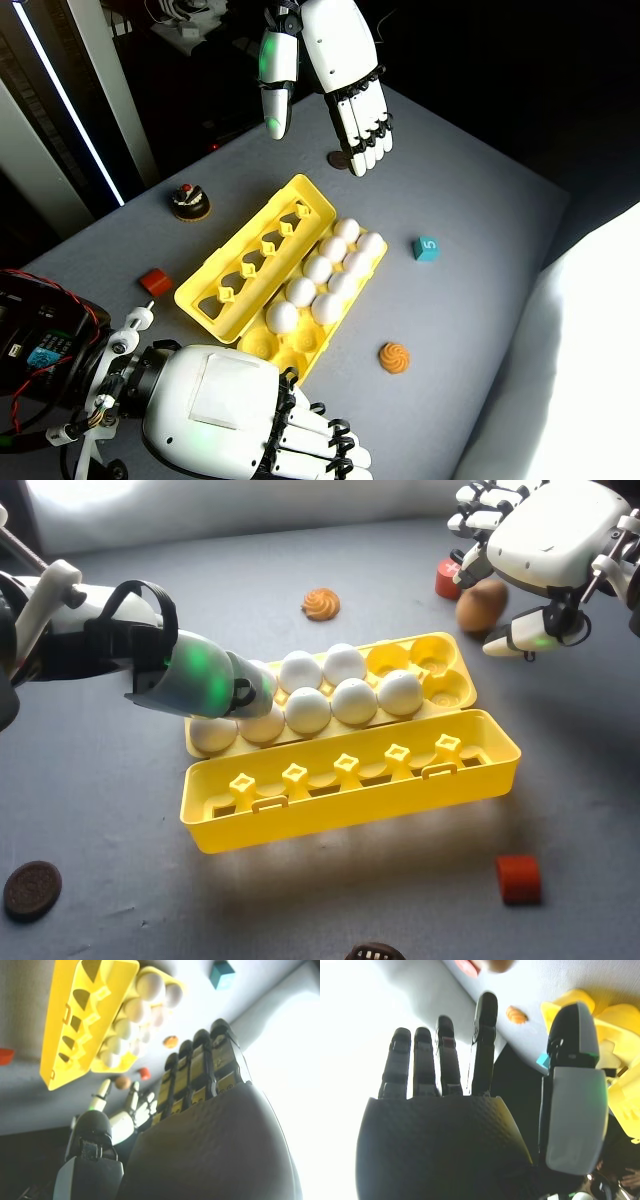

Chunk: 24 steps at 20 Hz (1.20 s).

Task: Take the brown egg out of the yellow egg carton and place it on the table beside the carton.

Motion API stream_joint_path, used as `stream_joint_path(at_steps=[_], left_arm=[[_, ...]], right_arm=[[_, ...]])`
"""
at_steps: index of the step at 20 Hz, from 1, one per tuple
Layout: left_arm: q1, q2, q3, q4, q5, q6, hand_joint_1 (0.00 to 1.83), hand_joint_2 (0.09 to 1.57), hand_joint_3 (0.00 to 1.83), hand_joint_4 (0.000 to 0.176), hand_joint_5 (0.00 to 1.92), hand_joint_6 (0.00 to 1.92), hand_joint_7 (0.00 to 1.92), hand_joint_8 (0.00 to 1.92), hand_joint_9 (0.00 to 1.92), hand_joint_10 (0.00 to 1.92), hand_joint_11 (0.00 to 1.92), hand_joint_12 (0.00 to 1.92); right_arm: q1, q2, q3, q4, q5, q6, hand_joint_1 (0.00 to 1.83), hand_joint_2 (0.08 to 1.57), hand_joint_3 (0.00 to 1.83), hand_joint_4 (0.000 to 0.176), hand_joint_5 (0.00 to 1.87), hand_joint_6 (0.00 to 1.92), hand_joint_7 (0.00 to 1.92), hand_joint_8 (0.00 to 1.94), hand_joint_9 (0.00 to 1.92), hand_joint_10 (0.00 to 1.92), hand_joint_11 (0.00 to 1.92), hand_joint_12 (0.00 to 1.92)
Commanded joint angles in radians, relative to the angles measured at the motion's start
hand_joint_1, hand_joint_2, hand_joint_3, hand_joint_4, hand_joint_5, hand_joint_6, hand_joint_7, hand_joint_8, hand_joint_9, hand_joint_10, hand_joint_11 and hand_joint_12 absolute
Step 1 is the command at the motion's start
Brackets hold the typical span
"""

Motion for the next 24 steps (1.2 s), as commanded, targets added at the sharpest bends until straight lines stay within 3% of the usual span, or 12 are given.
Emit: stream_joint_path(at_steps=[1,3,8,9,12,13,17,18,20,24], left_arm=[[-0.006,0.004,-0.003,0.068,-0.026,0.000,0.00,1.22,0.00,0.000,0.04,0.00,0.05,0.00,0.04,0.00,0.01,0.01],[-0.006,0.004,-0.003,0.068,-0.026,0.000,0.00,1.22,0.00,0.000,0.04,0.00,0.05,0.00,0.04,0.00,0.02,0.01],[-0.006,0.004,-0.003,0.068,-0.026,0.000,0.00,1.22,0.00,0.000,0.03,0.01,0.04,0.01,0.02,0.01,0.00,0.00],[-0.006,0.004,-0.003,0.068,-0.026,0.000,0.00,1.21,0.00,0.000,0.03,0.01,0.04,0.01,0.03,0.01,0.00,0.00],[-0.006,0.004,-0.003,0.068,-0.026,0.000,0.00,1.22,0.00,0.000,0.03,0.00,0.04,0.01,0.03,0.00,0.00,0.00],[-0.006,0.004,-0.003,0.068,-0.026,0.000,0.00,1.21,0.00,0.000,0.04,0.00,0.05,0.01,0.04,0.01,0.01,0.01],[-0.007,0.004,-0.003,0.068,-0.026,0.000,0.00,1.21,0.00,0.000,0.05,0.01,0.06,0.01,0.04,0.01,0.02,0.01],[-0.007,0.004,-0.002,0.068,-0.026,0.000,0.00,1.21,0.00,0.000,0.05,0.01,0.06,0.01,0.04,0.01,0.02,0.01],[-0.008,0.004,-0.002,0.068,-0.026,0.000,0.00,1.21,0.00,0.000,0.05,0.00,0.06,0.01,0.04,0.00,0.02,0.01],[-0.011,0.004,-0.001,0.068,-0.026,0.000,0.00,1.22,0.00,0.000,0.05,0.00,0.07,0.00,0.06,0.01,0.02,0.02]], right_arm=[[0.014,0.012,-0.001,-0.012,0.112,-0.002,0.72,0.95,0.00,0.089,0.71,0.00,0.25,0.01,0.08,0.01,0.01,0.01],[0.014,0.018,-0.006,-0.012,0.113,-0.002,0.71,0.96,0.01,0.070,0.69,0.00,0.25,0.00,0.06,0.00,0.00,0.00],[0.013,0.034,-0.021,-0.012,0.117,-0.005,0.71,0.96,0.00,0.079,0.70,0.00,0.26,0.00,0.07,0.01,0.00,0.00],[0.013,0.034,-0.021,-0.012,0.120,-0.008,0.73,0.95,0.00,0.069,0.70,0.00,0.27,0.01,0.08,0.01,0.00,0.00],[0.013,0.034,-0.020,-0.012,0.137,-0.017,0.74,0.95,0.00,0.123,0.73,0.02,0.25,0.00,0.08,0.01,0.00,0.00],[0.013,0.034,-0.018,-0.012,0.143,-0.019,0.73,0.95,0.00,0.132,0.74,0.01,0.25,0.00,0.08,0.01,0.01,0.00],[0.013,0.032,0.019,-0.012,0.159,-0.021,0.73,0.95,0.00,0.132,0.72,0.00,0.24,0.00,0.10,0.01,0.02,0.01],[0.015,0.032,0.030,-0.012,0.158,-0.017,0.72,0.94,0.00,0.144,0.73,0.01,0.25,0.00,0.11,0.01,0.05,0.03],[0.016,0.032,0.050,-0.012,0.158,-0.012,0.76,0.94,0.00,0.117,0.73,0.01,0.27,0.01,0.11,0.01,0.02,0.02],[0.015,0.033,0.063,-0.012,0.156,-0.011,0.76,0.95,0.00,0.107,0.74,0.01,0.30,0.01,0.13,0.01,0.02,0.02]])
